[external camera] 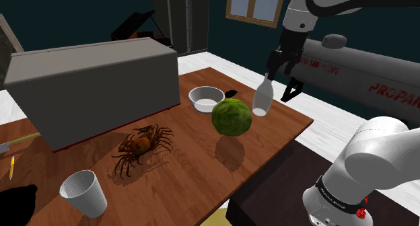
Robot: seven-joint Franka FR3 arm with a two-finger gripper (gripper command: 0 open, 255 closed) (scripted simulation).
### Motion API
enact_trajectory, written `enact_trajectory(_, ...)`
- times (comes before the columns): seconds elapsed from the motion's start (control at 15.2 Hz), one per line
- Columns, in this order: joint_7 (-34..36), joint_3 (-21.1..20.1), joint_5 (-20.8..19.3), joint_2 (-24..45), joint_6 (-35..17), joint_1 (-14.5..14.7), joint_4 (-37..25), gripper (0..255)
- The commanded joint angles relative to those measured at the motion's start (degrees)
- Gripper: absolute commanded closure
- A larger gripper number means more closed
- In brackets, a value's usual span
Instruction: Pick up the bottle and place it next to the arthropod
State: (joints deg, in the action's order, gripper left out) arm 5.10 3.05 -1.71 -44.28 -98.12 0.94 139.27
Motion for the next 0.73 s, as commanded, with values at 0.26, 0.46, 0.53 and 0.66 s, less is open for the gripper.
enact_trajectory(0.26, -3.11, 3.76, -2.04, 5.53, -4.93, -1.66, -0.88, 0)
enact_trajectory(0.46, -5.42, 6.55, -3.11, 10.17, -8.46, -2.7, -2.24, 0)
enact_trajectory(0.53, -6.2, 7.47, -3.36, 11.8, -9.59, -2.99, -2.83, 0)
enact_trajectory(0.66, -7.78, 9.31, -3.68, 15.17, -11.76, -3.52, -4.2, 0)
